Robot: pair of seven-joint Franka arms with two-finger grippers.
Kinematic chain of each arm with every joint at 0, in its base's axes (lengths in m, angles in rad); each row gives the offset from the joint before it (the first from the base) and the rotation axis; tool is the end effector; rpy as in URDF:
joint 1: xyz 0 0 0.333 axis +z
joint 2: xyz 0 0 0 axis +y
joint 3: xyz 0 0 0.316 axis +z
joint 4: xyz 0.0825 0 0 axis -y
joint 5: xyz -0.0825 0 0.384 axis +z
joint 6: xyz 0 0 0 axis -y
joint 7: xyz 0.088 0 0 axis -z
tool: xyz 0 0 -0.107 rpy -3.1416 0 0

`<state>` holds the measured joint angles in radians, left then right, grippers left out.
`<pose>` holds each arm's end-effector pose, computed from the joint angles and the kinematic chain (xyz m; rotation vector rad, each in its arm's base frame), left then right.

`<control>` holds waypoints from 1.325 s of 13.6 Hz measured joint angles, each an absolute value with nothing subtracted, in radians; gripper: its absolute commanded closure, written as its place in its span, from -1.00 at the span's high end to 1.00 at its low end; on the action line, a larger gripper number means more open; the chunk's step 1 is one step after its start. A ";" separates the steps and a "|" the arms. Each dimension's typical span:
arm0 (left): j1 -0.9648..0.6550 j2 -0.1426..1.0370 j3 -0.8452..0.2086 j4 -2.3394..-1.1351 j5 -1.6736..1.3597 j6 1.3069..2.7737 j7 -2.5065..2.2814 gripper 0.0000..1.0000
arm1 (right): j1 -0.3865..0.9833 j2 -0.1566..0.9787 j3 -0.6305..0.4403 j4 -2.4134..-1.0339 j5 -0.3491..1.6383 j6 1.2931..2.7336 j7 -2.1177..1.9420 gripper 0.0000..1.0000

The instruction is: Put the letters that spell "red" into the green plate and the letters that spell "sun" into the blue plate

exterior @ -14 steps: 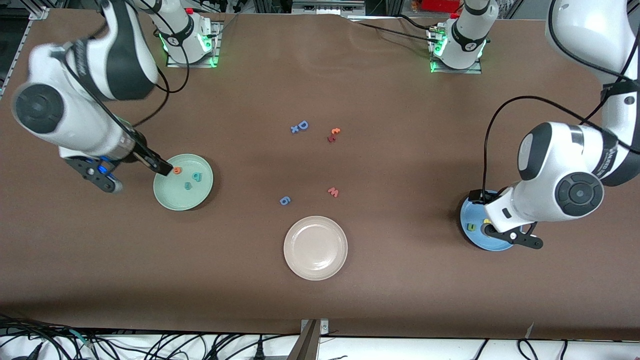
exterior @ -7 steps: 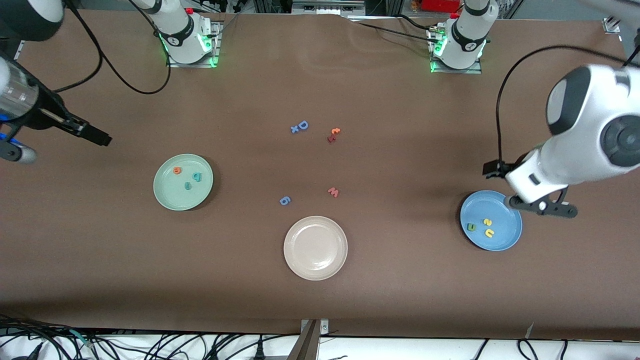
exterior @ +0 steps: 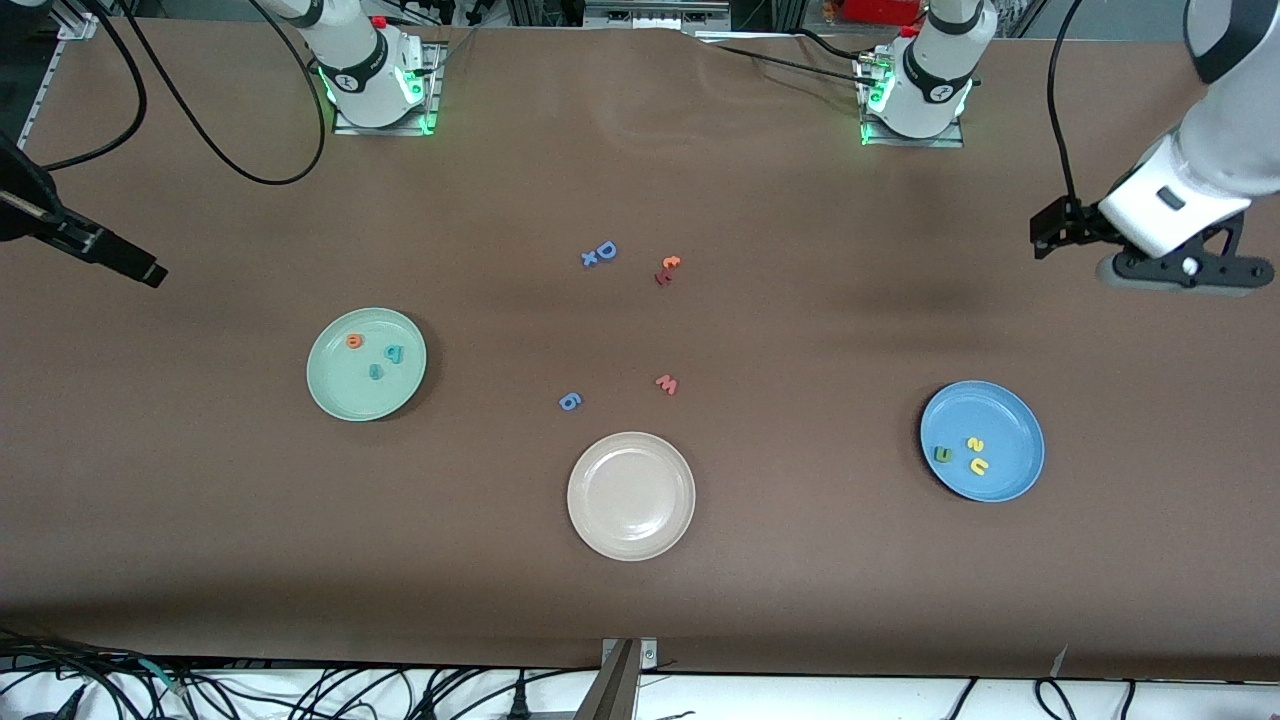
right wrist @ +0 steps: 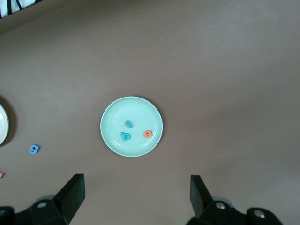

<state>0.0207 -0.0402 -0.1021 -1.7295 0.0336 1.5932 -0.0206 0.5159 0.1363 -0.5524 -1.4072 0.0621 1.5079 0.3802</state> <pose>0.5366 -0.0412 0.5736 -3.0942 0.0973 0.1460 0.5852 0.0092 0.6285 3.0642 -0.6366 -0.0216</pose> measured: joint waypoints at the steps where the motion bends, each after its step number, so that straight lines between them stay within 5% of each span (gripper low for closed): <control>1: 0.035 -0.067 -0.101 -1.756 -0.007 1.604 -0.035 1.00 | 0.481 0.132 -0.516 -1.407 0.062 1.508 0.379 0.98; 4: 0.056 -0.120 -0.089 -1.782 -0.032 1.645 -0.048 1.00 | 0.276 0.116 -0.300 -1.407 0.056 1.508 0.348 0.98; 9: 0.063 -0.175 -0.033 -1.781 -0.038 1.729 -0.054 1.00 | 0.068 0.094 -0.119 -1.440 0.053 1.564 0.242 0.99; 18: -0.062 -0.144 0.079 -1.691 -0.026 1.671 -0.054 1.00 | 0.025 0.084 -0.085 -1.452 0.034 1.558 0.239 0.99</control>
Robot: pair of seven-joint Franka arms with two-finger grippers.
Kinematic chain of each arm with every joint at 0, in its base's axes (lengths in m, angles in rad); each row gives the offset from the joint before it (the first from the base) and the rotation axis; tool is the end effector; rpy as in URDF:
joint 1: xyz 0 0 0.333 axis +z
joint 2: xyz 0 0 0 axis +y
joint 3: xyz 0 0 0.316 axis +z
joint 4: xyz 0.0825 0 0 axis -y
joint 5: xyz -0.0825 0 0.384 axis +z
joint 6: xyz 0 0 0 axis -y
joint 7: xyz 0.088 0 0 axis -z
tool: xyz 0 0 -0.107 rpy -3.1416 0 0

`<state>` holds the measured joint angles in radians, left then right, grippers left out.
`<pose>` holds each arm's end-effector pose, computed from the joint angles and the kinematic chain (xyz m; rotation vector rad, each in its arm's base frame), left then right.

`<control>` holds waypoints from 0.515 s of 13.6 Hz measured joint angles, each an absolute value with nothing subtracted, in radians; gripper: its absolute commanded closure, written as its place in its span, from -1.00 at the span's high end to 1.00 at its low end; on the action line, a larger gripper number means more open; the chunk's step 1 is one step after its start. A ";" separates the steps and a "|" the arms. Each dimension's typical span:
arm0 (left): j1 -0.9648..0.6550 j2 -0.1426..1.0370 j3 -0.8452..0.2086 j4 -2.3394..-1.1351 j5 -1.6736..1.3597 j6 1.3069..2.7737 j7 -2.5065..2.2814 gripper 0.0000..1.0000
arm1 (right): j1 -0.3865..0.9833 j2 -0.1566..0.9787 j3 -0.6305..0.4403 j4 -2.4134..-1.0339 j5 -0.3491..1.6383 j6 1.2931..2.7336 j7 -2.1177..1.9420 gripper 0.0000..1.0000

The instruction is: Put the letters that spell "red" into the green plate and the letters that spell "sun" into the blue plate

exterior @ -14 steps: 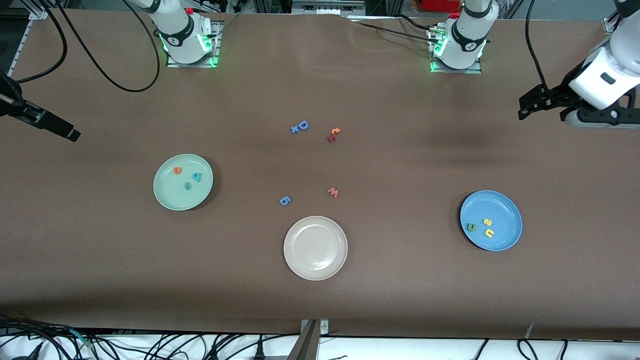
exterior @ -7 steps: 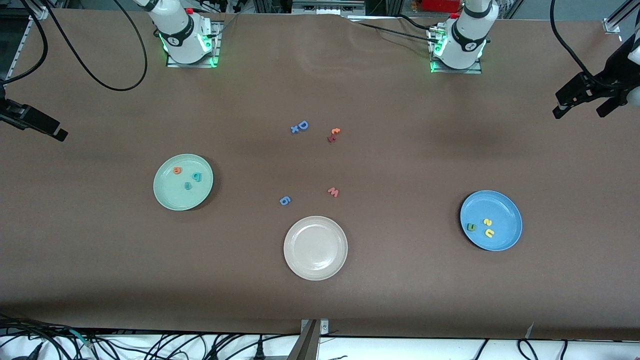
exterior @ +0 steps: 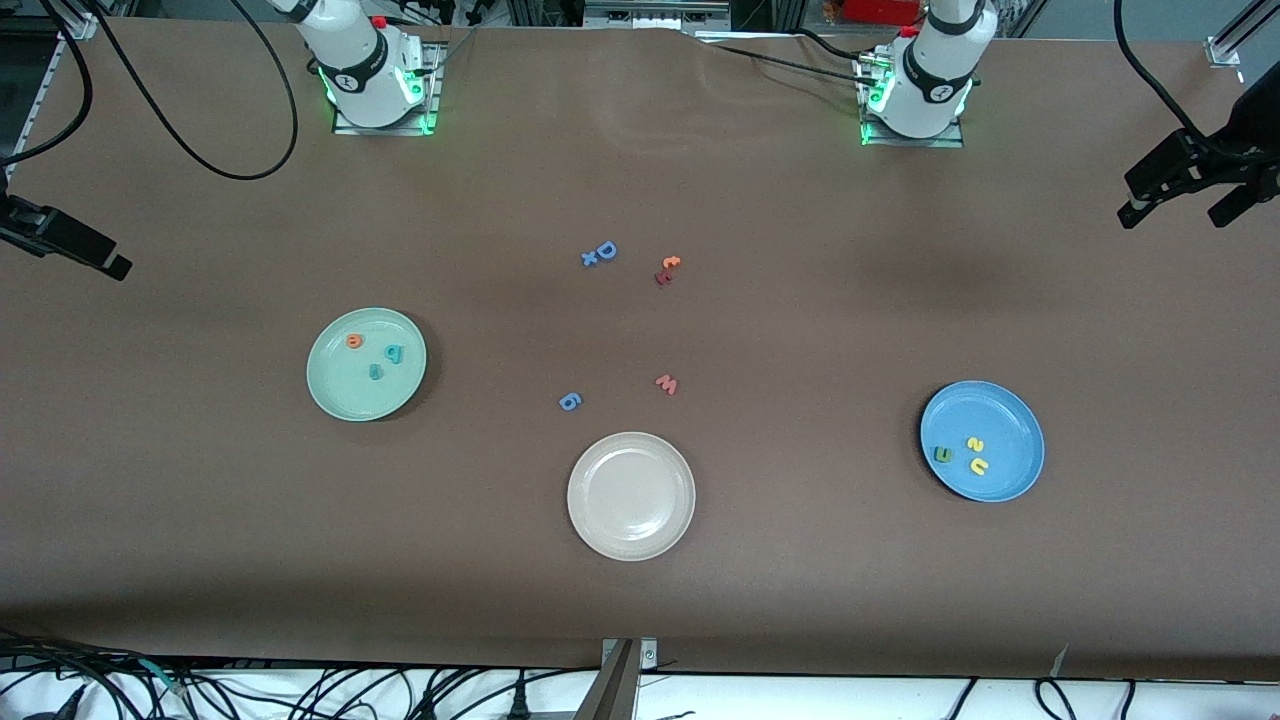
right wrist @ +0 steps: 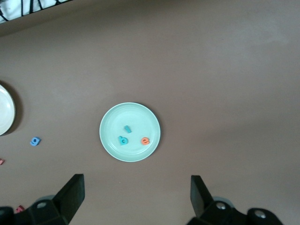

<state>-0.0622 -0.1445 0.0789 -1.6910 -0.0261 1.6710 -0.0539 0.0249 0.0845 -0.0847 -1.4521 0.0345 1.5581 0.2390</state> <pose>0.5187 0.0093 0.6540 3.0940 0.1106 0.1912 0.5793 -0.0286 0.6316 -3.0779 0.4614 -0.0300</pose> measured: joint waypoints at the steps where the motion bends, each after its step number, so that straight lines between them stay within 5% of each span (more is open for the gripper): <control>1: -0.062 -0.124 0.078 -1.660 -0.026 1.641 -0.054 1.00 | 0.021 0.084 -0.087 -1.452 0.031 1.556 0.239 0.99; 7: -0.061 -0.034 0.078 -1.546 -0.026 1.557 -0.052 1.00 | 0.016 0.081 -0.089 -1.452 0.030 1.557 0.239 0.99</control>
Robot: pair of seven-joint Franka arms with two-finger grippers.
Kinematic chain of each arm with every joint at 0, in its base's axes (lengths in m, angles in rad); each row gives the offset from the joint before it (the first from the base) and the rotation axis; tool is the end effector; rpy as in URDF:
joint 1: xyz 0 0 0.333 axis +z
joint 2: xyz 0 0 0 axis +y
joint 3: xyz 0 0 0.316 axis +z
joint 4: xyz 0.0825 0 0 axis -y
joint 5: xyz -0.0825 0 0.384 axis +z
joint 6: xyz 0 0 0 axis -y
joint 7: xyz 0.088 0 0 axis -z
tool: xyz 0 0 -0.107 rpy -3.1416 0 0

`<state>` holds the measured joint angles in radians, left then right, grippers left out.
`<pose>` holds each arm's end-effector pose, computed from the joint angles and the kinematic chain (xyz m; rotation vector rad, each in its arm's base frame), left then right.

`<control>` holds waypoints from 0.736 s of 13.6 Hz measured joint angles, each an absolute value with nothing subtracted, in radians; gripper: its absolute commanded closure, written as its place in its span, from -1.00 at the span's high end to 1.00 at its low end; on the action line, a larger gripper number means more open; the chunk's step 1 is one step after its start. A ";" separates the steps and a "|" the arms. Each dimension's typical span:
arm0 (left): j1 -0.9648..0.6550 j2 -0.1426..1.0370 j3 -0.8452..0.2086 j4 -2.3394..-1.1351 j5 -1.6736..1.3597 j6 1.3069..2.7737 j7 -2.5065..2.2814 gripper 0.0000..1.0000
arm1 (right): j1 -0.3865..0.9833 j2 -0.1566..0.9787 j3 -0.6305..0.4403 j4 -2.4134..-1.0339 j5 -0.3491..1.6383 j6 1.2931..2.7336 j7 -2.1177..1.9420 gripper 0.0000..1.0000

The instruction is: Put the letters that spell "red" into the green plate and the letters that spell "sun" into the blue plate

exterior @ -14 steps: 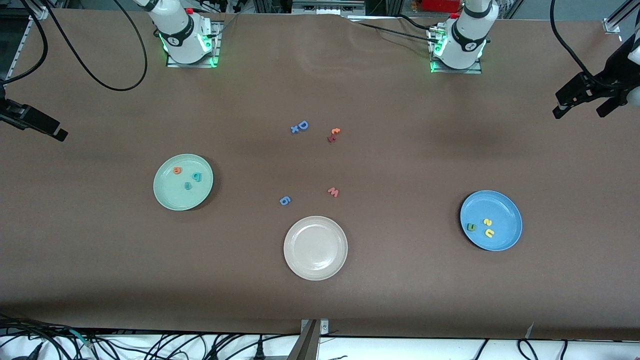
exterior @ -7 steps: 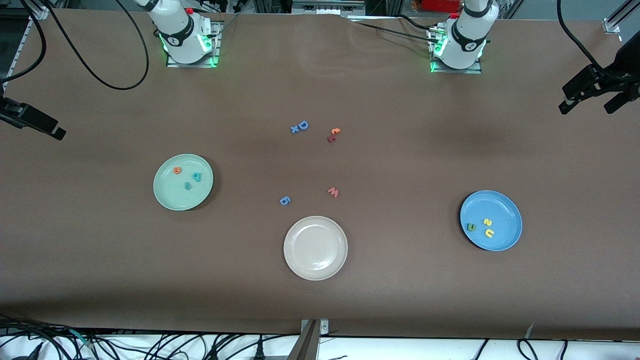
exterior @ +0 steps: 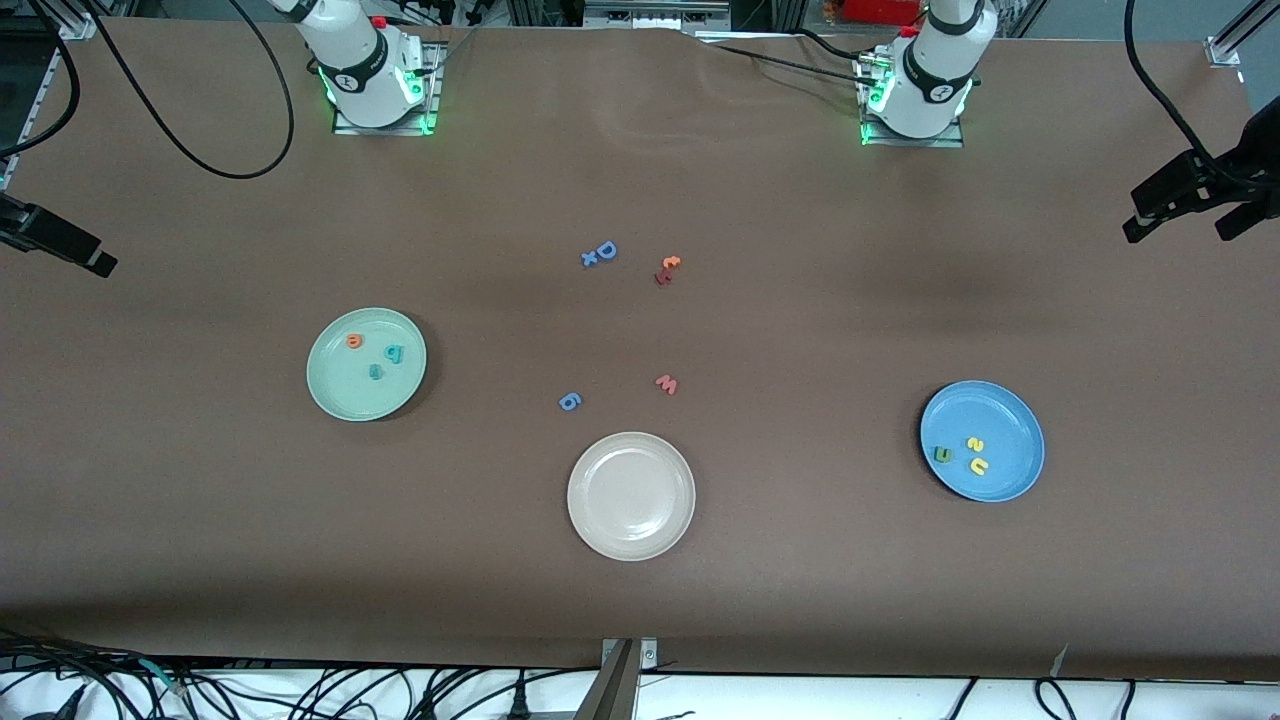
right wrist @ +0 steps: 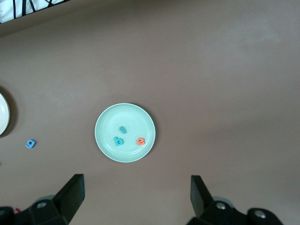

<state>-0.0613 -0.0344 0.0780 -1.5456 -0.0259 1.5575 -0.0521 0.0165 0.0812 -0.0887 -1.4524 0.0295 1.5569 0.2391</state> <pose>0.5428 0.0071 0.6540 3.1096 0.1056 0.0711 0.5778 -0.0363 0.6333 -3.0798 0.4815 -0.0338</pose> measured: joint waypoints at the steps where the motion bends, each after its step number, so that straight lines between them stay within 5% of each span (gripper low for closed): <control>1: -0.059 -0.023 0.078 -1.531 -0.026 1.541 -0.048 1.00 | 0.016 0.081 -0.089 -1.452 0.029 1.557 0.239 0.99; 10: -0.062 0.011 0.078 -1.492 -0.025 1.509 -0.027 1.00 | 0.016 0.066 -0.089 -1.452 0.025 1.556 0.239 0.99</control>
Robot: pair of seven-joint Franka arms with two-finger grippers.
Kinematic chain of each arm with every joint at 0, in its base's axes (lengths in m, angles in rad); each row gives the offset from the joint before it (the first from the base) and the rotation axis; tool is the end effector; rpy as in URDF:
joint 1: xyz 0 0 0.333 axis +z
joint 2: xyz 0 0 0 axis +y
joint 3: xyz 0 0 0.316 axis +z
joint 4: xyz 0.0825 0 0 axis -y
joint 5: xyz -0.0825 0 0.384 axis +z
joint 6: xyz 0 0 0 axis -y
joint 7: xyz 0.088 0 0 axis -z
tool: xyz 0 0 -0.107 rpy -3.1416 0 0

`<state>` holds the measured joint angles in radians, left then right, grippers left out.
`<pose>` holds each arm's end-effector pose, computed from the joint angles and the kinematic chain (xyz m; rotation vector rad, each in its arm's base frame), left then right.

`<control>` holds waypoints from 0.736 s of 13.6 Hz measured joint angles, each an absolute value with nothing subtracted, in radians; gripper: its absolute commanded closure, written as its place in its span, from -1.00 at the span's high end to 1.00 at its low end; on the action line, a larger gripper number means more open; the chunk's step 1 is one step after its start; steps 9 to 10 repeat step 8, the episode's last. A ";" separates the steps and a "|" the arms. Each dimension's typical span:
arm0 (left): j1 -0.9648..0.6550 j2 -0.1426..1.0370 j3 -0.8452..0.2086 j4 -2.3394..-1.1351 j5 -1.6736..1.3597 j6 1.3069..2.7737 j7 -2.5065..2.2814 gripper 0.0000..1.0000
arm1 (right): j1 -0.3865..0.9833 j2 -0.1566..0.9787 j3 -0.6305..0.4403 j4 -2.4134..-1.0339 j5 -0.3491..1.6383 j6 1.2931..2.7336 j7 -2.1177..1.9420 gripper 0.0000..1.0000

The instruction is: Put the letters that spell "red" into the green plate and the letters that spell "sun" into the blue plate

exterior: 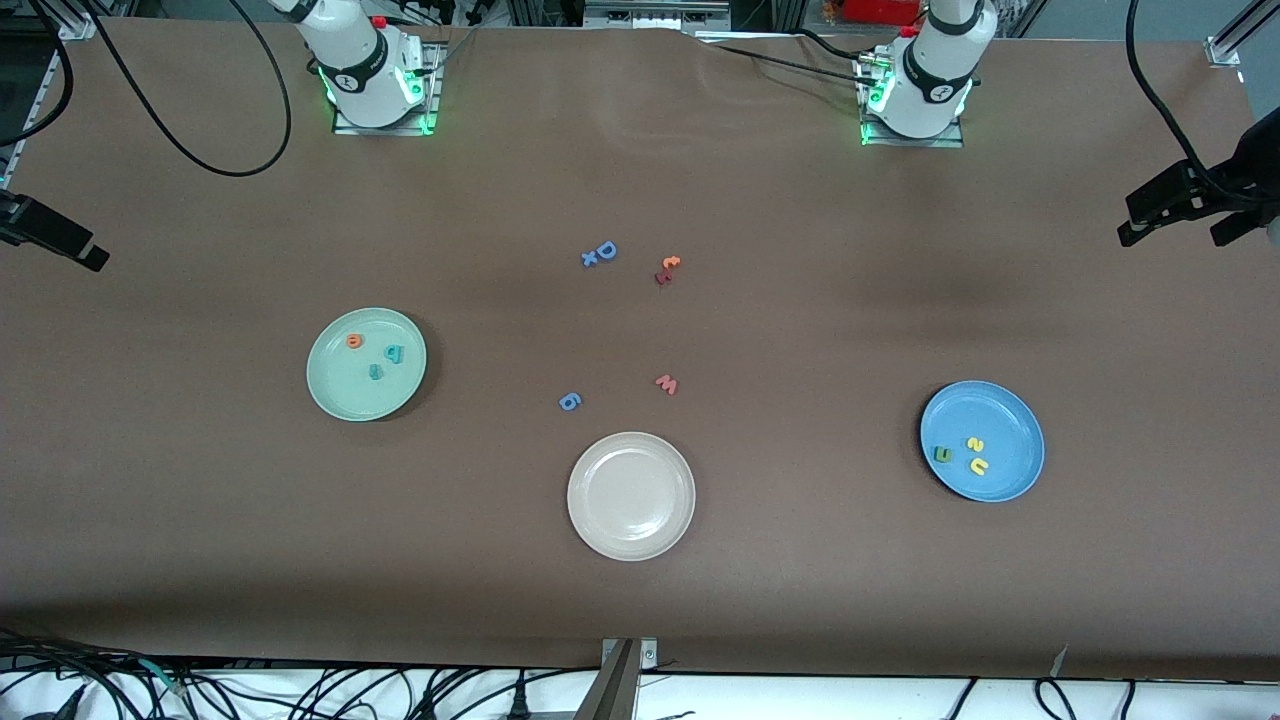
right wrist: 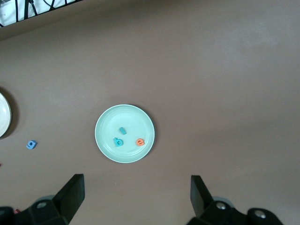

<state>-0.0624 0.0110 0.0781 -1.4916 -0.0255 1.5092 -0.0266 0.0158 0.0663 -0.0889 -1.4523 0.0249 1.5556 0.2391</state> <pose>0.5521 0.0055 0.6502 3.1163 0.0633 0.0101 0.5730 -0.0373 0.6418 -3.0814 0.4831 -0.0554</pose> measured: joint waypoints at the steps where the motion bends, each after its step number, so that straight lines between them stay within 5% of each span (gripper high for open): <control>1: -0.062 0.011 0.078 -1.492 -0.025 1.508 -0.026 1.00 | 0.016 0.066 -0.089 -1.452 0.025 1.556 0.239 0.99; 10: -0.062 0.022 0.079 -1.481 -0.025 1.508 -0.026 1.00 | 0.015 0.066 -0.103 -1.452 0.025 1.571 0.240 0.99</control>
